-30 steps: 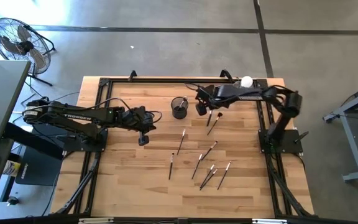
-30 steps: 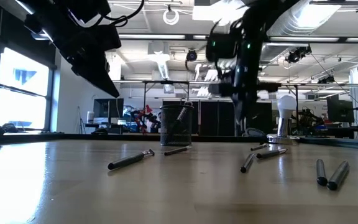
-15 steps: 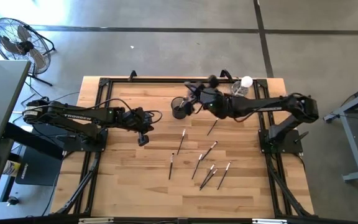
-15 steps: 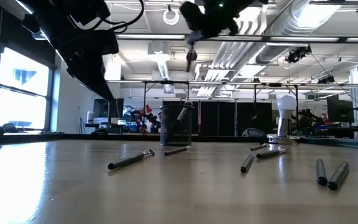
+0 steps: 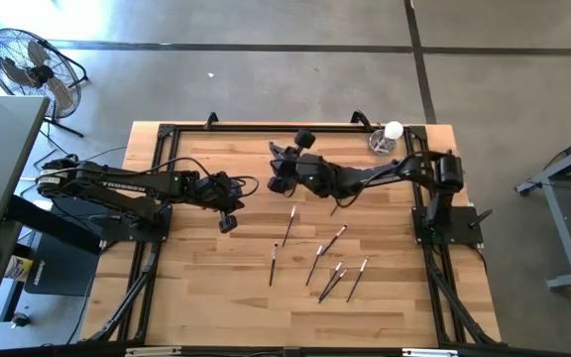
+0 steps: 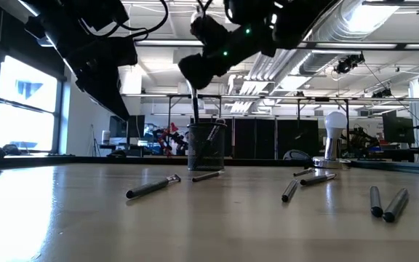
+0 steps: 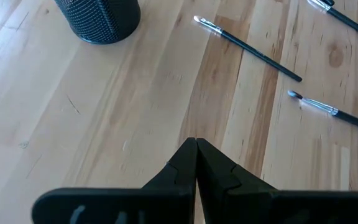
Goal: Pick & Place Makeup Brushes
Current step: Put the large white make-up brush into the black container
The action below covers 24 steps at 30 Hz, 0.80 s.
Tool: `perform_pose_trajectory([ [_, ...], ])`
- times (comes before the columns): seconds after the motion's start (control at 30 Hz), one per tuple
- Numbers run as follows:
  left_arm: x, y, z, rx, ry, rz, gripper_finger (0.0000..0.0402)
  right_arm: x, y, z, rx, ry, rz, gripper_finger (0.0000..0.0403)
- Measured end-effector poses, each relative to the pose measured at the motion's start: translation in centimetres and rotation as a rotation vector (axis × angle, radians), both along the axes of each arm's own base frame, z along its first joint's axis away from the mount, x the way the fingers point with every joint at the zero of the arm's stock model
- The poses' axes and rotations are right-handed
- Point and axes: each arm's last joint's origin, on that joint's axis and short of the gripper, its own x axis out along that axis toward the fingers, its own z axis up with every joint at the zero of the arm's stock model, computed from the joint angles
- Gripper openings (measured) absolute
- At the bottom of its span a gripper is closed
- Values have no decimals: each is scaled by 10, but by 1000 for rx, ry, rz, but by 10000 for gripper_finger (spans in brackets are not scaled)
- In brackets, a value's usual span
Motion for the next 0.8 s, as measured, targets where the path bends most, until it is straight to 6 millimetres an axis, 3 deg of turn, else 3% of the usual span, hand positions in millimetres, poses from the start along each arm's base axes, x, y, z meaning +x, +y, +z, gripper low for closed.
perform_pose_trajectory([
  [0.4, 0, 0, 0, 0, -2, 0, 0, 0, -15, -16, 71, -2, -20, 3],
  [0.8, 0, 0, 0, 0, -2, 0, 0, -8, -14, -36, 125, 51, -19, 51],
])
